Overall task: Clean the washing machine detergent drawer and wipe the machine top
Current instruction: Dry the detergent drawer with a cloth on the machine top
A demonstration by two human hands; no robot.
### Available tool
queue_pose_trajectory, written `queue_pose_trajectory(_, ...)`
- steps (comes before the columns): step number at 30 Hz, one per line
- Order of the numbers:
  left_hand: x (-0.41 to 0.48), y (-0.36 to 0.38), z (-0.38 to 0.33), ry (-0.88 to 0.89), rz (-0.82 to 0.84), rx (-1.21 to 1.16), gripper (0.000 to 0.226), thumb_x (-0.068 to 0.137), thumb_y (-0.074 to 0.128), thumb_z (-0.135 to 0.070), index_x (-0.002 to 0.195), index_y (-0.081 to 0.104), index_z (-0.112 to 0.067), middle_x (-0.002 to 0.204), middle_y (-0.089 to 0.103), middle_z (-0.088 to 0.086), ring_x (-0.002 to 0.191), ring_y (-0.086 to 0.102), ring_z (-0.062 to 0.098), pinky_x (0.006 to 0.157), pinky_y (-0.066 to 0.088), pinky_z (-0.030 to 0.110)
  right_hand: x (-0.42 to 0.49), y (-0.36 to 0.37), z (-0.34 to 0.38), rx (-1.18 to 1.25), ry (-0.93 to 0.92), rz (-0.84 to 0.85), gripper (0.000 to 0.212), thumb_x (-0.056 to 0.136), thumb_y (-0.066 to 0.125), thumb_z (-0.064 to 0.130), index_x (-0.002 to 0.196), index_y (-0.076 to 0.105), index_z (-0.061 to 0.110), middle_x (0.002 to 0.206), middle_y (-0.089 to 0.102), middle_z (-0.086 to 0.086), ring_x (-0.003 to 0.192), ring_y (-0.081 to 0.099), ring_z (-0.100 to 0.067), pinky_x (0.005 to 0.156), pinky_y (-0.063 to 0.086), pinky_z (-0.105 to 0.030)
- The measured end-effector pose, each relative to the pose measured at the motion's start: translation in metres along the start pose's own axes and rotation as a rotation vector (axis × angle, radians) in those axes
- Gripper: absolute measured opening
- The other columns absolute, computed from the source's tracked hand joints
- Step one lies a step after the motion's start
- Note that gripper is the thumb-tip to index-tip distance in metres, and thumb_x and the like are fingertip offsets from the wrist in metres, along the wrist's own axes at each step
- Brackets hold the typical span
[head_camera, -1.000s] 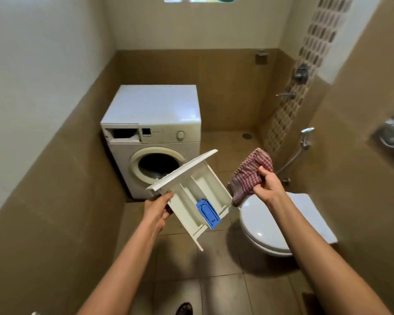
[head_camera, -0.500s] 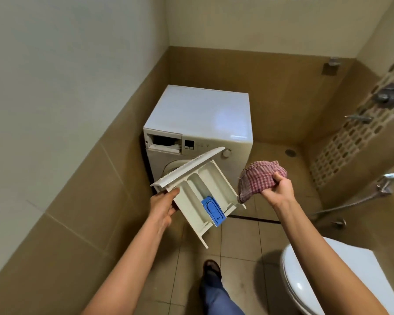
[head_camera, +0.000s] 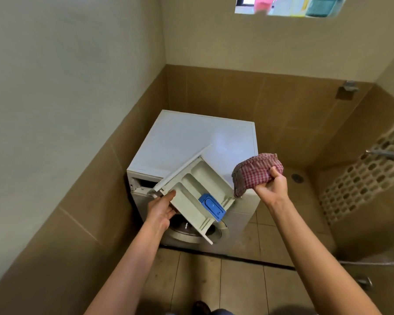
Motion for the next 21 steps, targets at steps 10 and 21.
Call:
queue_pose_trajectory(10,0.108,0.053,-0.045,-0.127,0.026,-0.027,0.035,0.089,0.066,-0.006,0.121,0.054,-0.003,0.108,0.065,0.017,0.099,0.062,0.028,0.087,0.051,0.039,0.095,0.049,-0.001,0.029,-0.070,-0.039,0.030,0.100,0.041,0.026,0.109,0.055,0.000,0.121,0.058,-0.020,0.125,0.048,-0.034,0.112,0.030,-0.052)
queue_pose_trajectory(21,0.205,0.078,-0.088,-0.177,0.039,0.069,0.031,0.088,0.066,-0.002,0.118,0.058,0.002,0.110,0.065,0.020,0.092,0.063,0.030,0.085,0.052,0.040,0.151,0.070,-0.017,0.045,-0.255,-0.186,0.035,0.101,0.039,0.030,0.126,0.048,0.007,0.121,0.057,-0.015,0.109,0.054,-0.031,0.112,0.029,-0.052)
Point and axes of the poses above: each hand's wrist, its own x-axis towards the middle knuckle, its own y-axis out of the palm, z = x × y, the point moved 8 cm from there along x, towards the middle knuckle
